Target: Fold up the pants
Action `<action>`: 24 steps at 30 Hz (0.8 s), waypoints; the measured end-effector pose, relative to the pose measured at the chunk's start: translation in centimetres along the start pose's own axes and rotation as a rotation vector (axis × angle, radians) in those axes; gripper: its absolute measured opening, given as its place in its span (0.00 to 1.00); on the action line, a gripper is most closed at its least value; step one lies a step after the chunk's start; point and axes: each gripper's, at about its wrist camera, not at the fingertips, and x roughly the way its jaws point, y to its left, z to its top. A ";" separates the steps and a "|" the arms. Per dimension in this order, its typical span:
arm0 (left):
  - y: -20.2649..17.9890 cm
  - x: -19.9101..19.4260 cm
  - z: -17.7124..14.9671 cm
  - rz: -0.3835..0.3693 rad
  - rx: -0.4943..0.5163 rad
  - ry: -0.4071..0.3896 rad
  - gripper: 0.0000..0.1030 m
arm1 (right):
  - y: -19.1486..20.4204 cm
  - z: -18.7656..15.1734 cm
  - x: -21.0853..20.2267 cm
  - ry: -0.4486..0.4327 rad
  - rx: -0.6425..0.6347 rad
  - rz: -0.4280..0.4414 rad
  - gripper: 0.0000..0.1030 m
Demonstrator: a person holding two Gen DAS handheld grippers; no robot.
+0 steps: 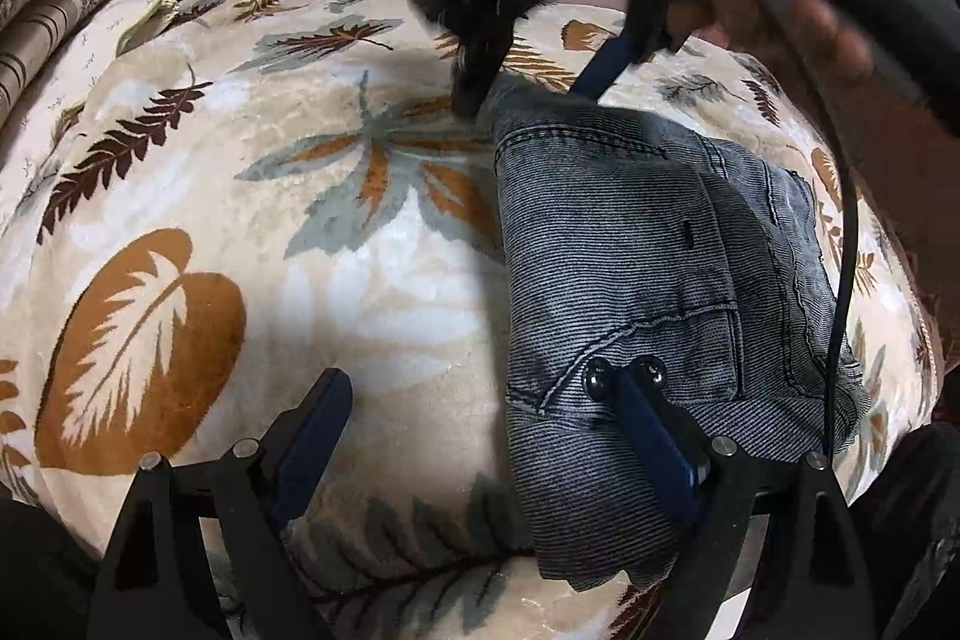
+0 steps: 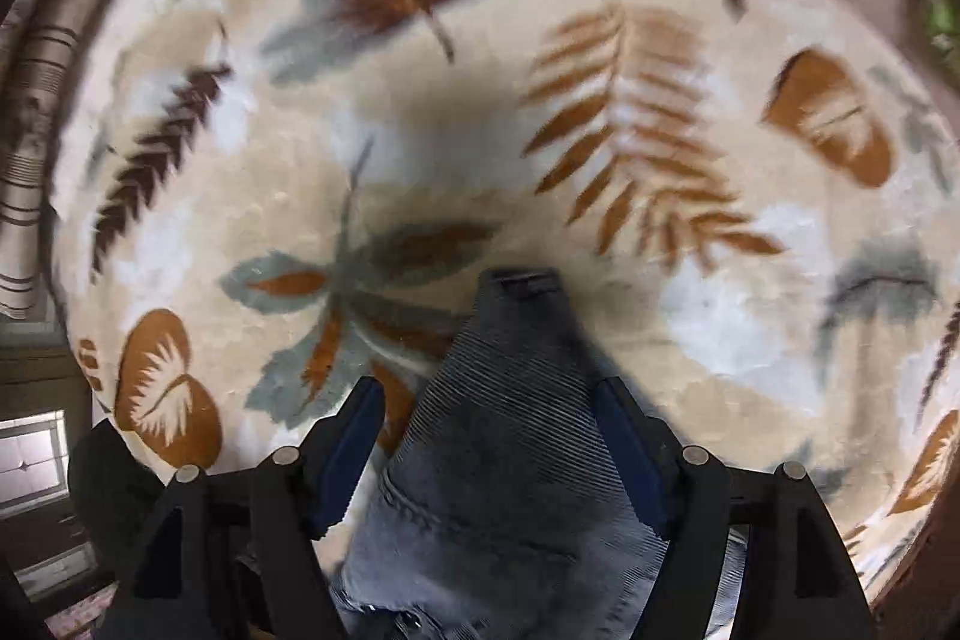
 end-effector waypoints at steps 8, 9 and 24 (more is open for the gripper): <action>0.2 0.0 0.0 -0.017 -0.011 -0.008 0.88 | -3.5 -1.8 0.0 -0.101 0.154 0.038 0.32; 0.2 0.0 0.0 -0.017 -0.012 -0.009 0.88 | -3.7 -2.2 -0.1 -0.121 0.170 0.043 0.32; 0.4 -0.2 -0.2 -0.015 -0.030 -0.017 0.88 | -7.3 -11.9 -6.2 -0.422 0.278 0.102 0.44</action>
